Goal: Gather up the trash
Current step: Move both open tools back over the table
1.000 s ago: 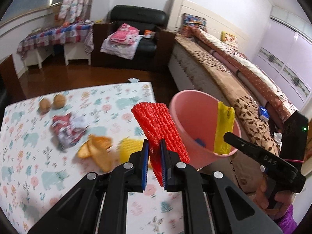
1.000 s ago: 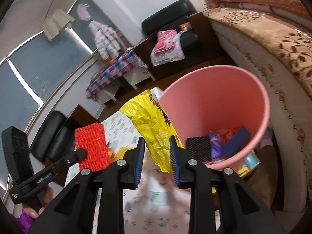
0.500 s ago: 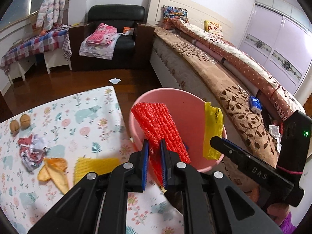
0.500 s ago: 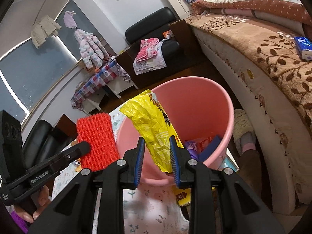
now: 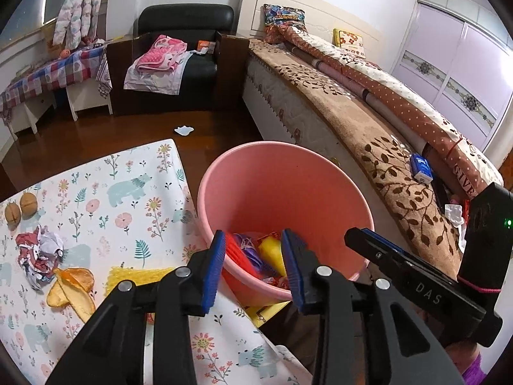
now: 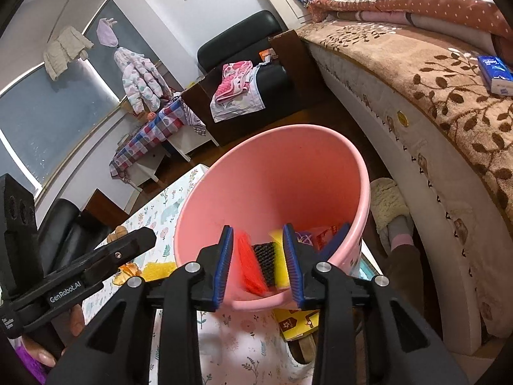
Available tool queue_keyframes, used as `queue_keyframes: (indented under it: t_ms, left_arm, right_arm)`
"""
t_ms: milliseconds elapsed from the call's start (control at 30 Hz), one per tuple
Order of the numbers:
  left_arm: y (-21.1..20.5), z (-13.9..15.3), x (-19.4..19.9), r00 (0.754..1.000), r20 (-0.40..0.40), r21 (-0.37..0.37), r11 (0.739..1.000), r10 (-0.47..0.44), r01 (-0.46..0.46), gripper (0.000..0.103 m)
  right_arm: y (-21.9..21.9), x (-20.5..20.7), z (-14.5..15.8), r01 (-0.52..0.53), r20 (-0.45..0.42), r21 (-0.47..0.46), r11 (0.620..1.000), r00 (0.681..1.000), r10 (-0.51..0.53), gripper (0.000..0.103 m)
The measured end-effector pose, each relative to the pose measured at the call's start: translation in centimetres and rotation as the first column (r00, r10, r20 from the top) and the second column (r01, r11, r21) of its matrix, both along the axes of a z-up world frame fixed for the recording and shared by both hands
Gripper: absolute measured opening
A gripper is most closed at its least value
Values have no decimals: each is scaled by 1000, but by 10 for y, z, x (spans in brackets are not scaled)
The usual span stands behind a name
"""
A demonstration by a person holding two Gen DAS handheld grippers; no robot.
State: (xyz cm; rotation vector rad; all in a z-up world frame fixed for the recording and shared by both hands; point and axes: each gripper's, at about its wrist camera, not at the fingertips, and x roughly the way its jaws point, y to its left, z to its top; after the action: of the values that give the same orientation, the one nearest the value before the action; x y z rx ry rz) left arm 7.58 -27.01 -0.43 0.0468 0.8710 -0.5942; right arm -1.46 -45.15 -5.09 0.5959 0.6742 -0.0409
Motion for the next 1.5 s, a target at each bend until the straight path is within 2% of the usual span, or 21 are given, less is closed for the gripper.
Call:
queue_keyframes:
  t_ms: [400, 1100, 1300, 1500]
  left_arm:
    - [25, 11, -23, 999, 1, -23, 999, 47, -47, 35]
    - [98, 60, -91, 977, 77, -67, 979, 197, -192, 35]
    - [117, 64, -95, 972, 77, -77, 973, 224, -218, 35]
    - [133, 61, -81, 965, 59, -93, 964, 255, -249, 35]
  right_arm:
    - [24, -12, 25, -49, 39, -59, 997, 998, 52, 33]
    - [99, -59, 88, -167, 154, -181, 969, 969, 195, 33]
    - [118, -63, 94, -196, 160, -192, 962, 960, 228, 33]
    - [127, -56, 90, -215, 139, -208, 954, 959, 247, 33]
